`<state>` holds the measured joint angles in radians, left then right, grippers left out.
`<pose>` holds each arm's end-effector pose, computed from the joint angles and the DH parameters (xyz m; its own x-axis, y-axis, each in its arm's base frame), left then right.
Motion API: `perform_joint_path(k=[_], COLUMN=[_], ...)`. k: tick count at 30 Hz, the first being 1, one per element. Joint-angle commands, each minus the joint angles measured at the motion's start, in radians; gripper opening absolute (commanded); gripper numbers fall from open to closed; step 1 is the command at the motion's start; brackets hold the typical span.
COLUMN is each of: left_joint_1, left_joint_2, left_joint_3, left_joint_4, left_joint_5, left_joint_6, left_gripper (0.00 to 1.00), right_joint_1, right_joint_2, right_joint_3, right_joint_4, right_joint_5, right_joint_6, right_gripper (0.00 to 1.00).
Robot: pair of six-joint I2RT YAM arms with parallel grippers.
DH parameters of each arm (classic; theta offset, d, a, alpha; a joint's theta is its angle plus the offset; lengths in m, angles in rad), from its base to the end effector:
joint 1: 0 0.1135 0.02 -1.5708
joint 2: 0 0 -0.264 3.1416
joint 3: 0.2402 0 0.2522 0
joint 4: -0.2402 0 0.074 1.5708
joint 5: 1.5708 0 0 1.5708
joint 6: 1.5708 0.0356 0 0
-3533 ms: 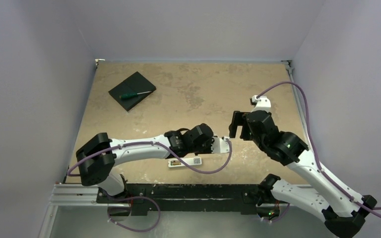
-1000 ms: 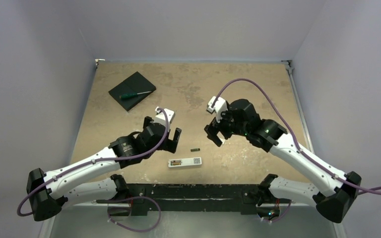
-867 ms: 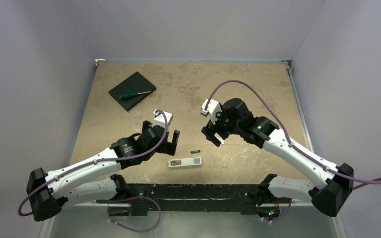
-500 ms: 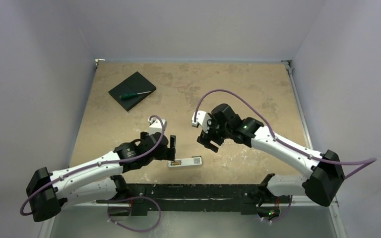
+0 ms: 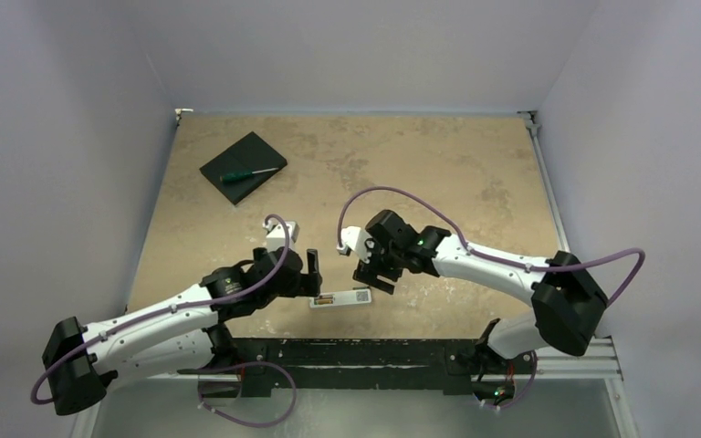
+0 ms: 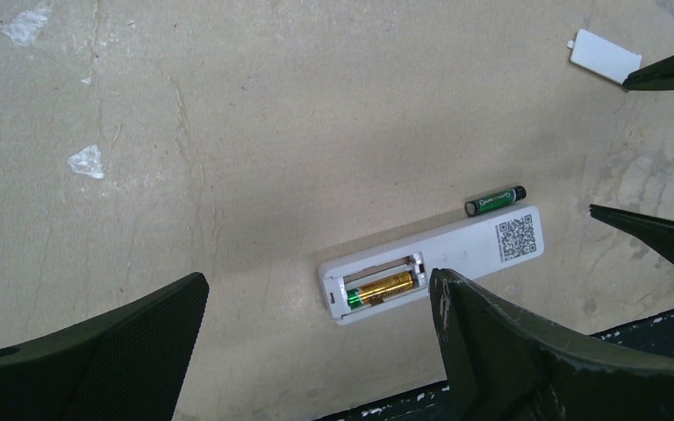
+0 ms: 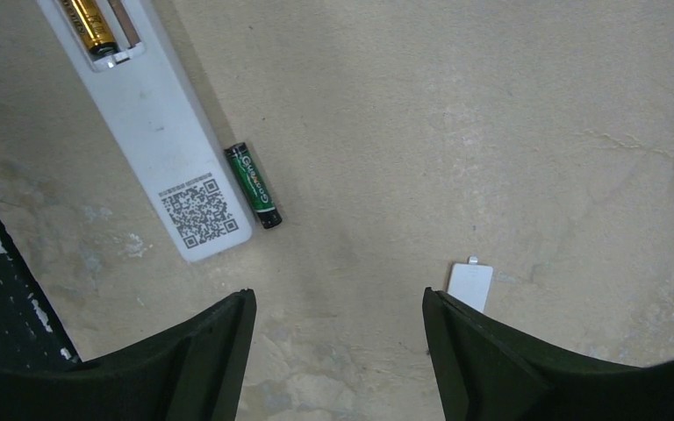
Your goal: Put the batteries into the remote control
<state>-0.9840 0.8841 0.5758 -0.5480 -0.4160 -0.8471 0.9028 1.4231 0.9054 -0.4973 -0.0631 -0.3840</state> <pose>0.1084 -0.1370 0.2200 -0.7379 -0.1282 -0.6626 0.0939 0.9528 -0.2889 0.1726 0.2224 0.2125 -0.1866 -0.8401 -0.5093 -0.9427 0.2991 -0.1480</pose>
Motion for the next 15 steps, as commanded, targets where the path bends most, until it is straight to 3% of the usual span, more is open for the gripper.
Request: perform_joint_path(k=[1,15], left_joint_1=[0.004,0.003], left_joint_2=[-0.037,-0.075], left_joint_3=[0.003,0.01], left_joint_4=[-0.021,-0.06], left_joint_5=[-0.018,-0.045], left_joint_6=[-0.051,-0.059], left_gripper=[0.97,0.97], right_joint_1=[0.001,0.039], right_joint_2=[0.015,0.092], right_joint_3=[-0.013,-0.023], right_joint_4=[0.063,0.108], right_joint_5=[0.037,0.044], right_joint_6=[0.004,0.046], right_gripper=[0.78,0.78])
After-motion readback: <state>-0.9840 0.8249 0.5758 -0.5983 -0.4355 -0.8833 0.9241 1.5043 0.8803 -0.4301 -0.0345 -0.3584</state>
